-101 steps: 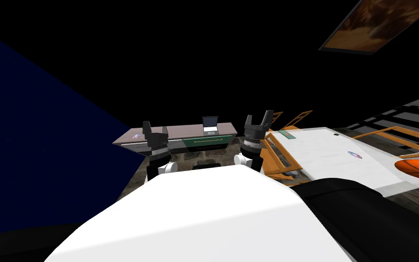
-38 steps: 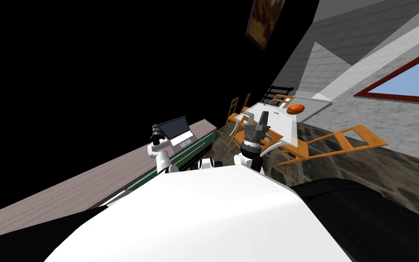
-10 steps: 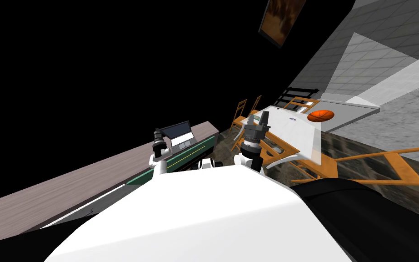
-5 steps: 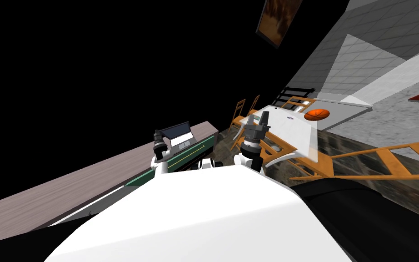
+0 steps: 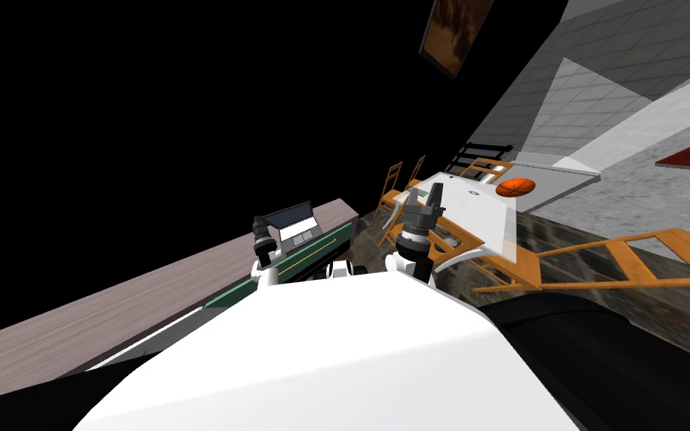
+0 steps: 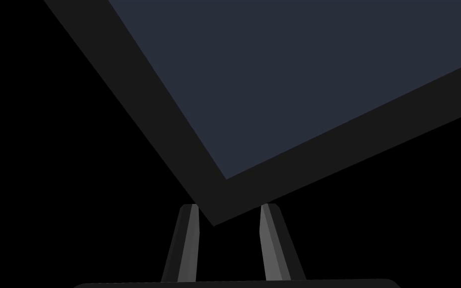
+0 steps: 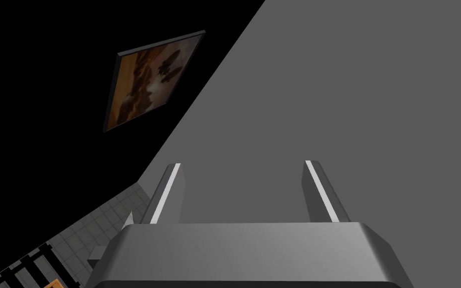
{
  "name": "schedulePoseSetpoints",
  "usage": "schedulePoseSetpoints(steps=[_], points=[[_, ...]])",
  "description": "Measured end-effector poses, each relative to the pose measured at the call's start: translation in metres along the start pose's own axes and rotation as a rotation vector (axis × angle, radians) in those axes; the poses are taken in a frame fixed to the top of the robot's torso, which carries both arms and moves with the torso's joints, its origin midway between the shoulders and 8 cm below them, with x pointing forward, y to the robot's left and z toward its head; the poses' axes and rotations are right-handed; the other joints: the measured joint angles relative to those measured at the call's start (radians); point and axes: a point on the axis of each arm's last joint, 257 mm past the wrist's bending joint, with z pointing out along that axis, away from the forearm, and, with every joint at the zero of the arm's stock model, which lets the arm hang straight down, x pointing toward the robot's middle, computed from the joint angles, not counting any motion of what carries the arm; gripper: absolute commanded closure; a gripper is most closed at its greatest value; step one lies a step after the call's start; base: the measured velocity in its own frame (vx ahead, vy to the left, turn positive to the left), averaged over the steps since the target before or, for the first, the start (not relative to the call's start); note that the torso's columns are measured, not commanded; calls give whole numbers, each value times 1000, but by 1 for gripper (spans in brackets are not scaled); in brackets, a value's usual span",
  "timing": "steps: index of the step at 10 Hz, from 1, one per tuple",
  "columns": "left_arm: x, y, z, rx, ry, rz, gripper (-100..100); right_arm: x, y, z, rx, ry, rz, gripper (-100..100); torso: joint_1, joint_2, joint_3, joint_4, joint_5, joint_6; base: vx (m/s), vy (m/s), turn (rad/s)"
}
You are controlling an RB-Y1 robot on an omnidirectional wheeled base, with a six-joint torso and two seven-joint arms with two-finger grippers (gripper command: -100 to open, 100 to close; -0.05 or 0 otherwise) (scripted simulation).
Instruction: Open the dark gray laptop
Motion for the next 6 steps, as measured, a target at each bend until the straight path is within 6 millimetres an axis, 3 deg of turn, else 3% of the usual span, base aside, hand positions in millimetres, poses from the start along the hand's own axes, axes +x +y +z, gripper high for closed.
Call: schedulePoseSetpoints(steps=[6], points=[[-14,6,-35,41,-51,10,100,0,0,0,0,0,0,0,3,-5,-3,-4,4,3,29,19,-37]])
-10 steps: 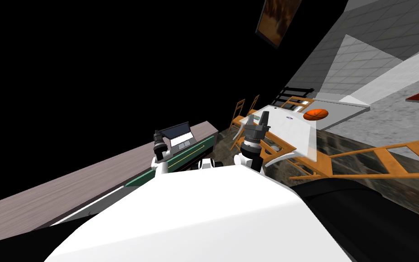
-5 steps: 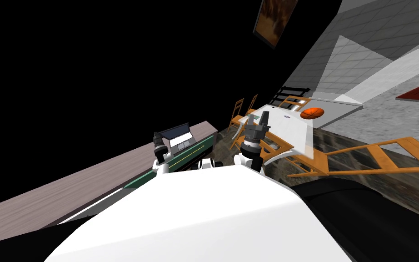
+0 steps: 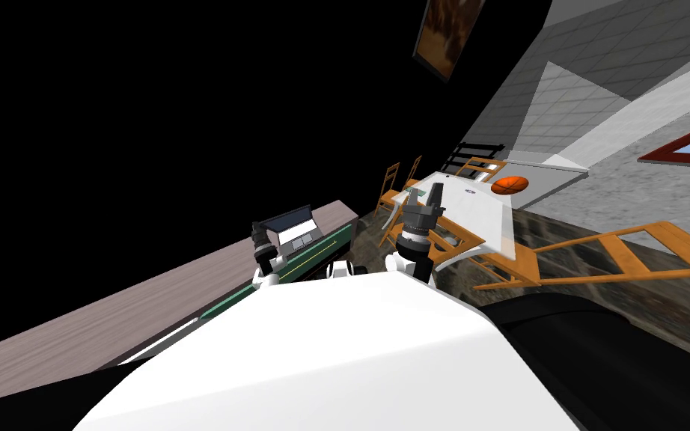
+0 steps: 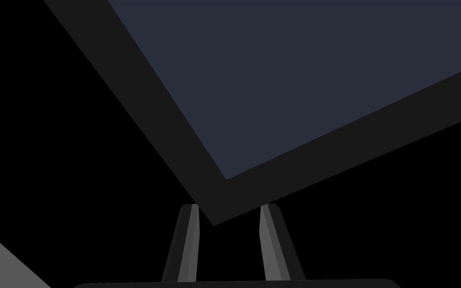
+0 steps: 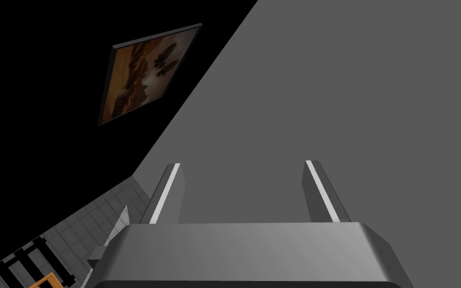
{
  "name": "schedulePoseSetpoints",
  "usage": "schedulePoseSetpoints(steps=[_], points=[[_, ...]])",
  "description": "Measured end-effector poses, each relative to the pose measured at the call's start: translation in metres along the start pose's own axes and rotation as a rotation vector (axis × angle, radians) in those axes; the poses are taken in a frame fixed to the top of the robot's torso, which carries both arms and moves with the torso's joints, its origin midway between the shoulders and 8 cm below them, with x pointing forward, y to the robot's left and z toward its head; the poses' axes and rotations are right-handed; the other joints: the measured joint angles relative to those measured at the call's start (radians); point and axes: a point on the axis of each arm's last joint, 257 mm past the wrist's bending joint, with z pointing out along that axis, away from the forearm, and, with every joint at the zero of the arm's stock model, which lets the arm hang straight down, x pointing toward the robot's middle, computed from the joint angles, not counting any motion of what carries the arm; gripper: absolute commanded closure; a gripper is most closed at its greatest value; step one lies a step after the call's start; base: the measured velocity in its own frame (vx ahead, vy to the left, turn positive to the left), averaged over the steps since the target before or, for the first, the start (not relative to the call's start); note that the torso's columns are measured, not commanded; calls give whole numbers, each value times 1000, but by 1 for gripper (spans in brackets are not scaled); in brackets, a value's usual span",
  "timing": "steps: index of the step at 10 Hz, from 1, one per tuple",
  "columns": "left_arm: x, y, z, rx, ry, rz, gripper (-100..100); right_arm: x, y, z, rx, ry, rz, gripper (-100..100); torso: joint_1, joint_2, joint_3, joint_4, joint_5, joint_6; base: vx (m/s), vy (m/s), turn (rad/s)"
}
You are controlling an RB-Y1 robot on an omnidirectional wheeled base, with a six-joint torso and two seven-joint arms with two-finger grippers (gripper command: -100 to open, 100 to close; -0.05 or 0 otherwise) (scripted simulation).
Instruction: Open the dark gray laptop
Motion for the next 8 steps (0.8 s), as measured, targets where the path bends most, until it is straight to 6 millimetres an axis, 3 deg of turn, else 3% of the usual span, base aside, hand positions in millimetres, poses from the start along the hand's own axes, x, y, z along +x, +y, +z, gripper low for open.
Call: schedulePoseSetpoints(steps=[4,8], points=[[-9,0,-23,42,-36,5,100,0,0,0,0,0,0,0,0,2,1,0,1,-1,2,12,-44],[-16,7,-59,60,-64,13,100,0,0,0,0,0,0,0,6,5,4,2,1,-6,-15,19,-55]])
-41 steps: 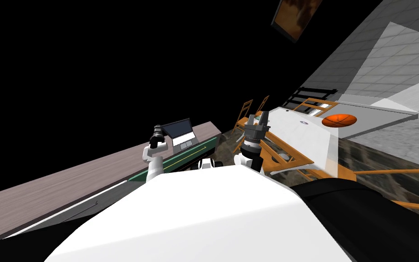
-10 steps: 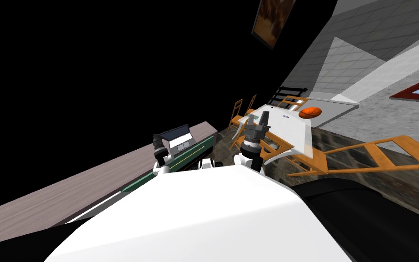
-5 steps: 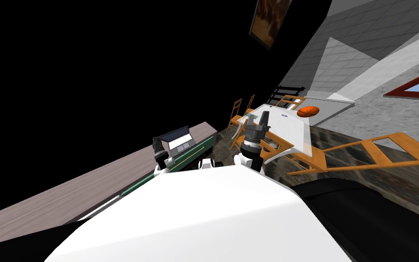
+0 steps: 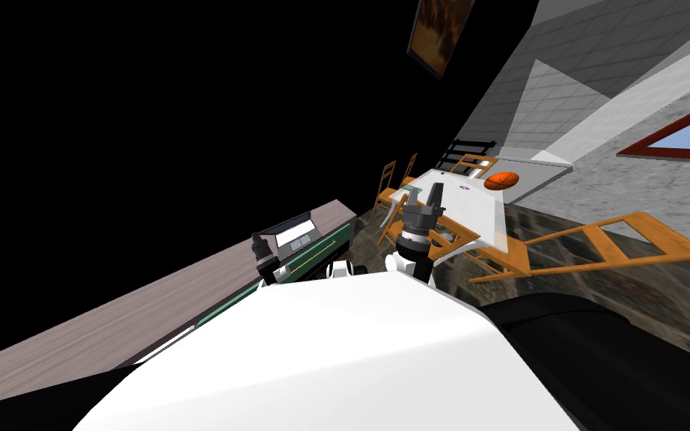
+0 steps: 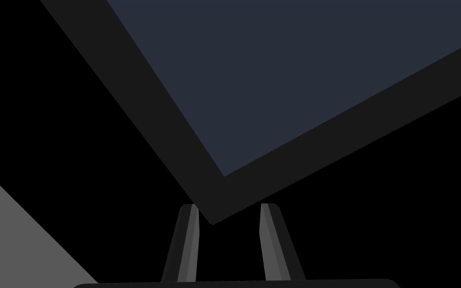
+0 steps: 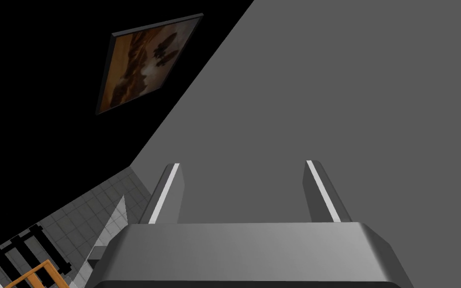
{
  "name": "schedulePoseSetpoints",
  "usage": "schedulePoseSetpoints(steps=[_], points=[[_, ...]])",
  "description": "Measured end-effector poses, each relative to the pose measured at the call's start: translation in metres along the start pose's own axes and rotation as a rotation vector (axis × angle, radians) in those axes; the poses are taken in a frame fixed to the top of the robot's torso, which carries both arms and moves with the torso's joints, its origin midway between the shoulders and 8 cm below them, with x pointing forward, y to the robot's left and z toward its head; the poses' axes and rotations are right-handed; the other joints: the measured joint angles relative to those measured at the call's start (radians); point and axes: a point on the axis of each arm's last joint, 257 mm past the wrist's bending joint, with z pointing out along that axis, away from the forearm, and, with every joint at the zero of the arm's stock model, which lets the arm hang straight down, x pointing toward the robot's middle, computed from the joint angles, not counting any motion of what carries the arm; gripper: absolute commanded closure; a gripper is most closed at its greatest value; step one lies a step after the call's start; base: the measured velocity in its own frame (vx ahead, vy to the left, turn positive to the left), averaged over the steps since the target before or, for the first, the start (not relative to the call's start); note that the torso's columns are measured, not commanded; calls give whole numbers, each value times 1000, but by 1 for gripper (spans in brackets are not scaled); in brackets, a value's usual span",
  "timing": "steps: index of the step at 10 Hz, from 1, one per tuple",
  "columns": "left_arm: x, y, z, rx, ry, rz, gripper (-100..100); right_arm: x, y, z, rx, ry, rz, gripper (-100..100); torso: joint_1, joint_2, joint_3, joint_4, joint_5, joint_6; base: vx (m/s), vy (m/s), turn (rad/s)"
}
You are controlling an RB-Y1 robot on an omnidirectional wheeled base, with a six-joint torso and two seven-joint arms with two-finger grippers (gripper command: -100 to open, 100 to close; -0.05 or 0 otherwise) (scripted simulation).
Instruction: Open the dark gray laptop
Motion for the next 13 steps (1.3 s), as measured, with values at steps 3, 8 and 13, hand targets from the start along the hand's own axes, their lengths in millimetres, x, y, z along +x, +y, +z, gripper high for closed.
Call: schedulePoseSetpoints(steps=[3,8,13], points=[[-8,-9,-15,34,-28,7,100,0,0,0,0,0,0,0,-9,5,2,5,-7,-1,7,-7,22],[-9,-8,-16,33,-29,8,100,0,0,0,0,0,0,0,-12,10,4,7,-8,0,-1,1,-3],[46,-6,-28,13,198,-56,100,0,0,0,0,0,0,0,-4,3,1,4,-5,0,35,-15,311]])
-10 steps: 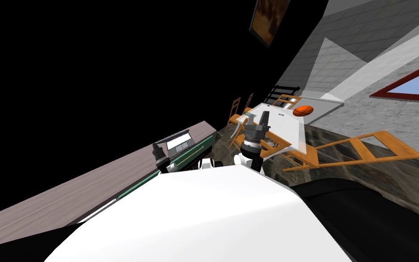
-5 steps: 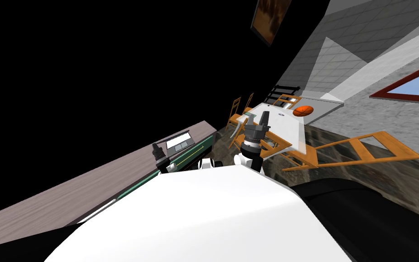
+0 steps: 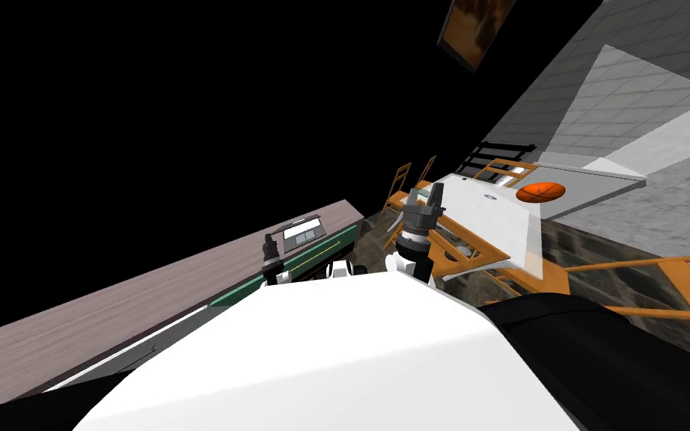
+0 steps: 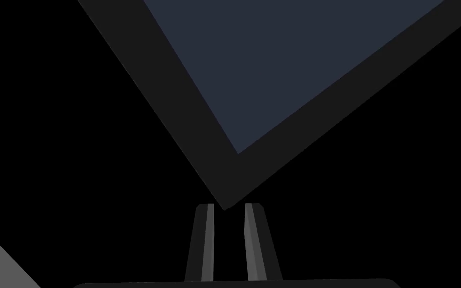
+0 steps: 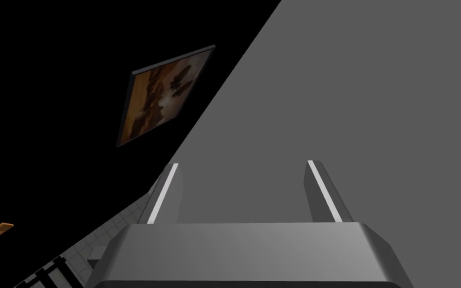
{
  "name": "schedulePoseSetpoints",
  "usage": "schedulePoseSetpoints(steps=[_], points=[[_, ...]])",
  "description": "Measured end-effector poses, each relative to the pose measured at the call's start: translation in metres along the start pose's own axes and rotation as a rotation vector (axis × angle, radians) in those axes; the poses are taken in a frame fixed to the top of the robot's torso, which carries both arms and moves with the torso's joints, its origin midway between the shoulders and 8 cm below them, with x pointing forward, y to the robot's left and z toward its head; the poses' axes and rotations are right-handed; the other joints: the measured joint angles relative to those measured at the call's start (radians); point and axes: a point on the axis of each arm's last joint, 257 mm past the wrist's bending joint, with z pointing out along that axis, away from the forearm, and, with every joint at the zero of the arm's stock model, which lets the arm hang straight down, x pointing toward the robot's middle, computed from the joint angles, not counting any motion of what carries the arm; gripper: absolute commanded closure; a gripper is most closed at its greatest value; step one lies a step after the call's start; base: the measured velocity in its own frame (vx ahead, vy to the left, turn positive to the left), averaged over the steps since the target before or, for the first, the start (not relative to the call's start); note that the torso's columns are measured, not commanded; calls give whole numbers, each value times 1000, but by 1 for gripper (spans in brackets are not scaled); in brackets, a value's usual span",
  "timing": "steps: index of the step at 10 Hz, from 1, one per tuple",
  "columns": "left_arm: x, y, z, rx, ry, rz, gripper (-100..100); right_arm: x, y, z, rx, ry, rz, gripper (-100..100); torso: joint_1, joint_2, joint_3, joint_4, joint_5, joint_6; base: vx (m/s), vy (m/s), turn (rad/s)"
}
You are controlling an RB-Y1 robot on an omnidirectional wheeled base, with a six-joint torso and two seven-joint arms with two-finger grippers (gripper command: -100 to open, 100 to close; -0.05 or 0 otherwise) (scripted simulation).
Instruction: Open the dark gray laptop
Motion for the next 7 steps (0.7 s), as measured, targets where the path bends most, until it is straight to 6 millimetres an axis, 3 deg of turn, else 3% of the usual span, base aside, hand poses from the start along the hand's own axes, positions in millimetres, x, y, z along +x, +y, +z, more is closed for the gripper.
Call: schedulePoseSetpoints(steps=[2,4,5,7], points=[[25,8,-2,-24,79,-35,100,0,0,0,0,0,0,0,8,-2,-1,-3,3,-5,10,22,385],[34,19,-7,-65,129,-62,100,0,0,0,0,0,0,0,-1,4,2,2,-1,-1,9,28,422],[37,26,-8,-93,139,-87,-100,0,0,0,0,0,0,0,-8,7,4,3,-4,-1,-40,-25,137],[38,23,16,-87,145,-92,-100,0,0,0,0,0,0,0,-14,13,7,5,-6,0,-89,-54,-12]])
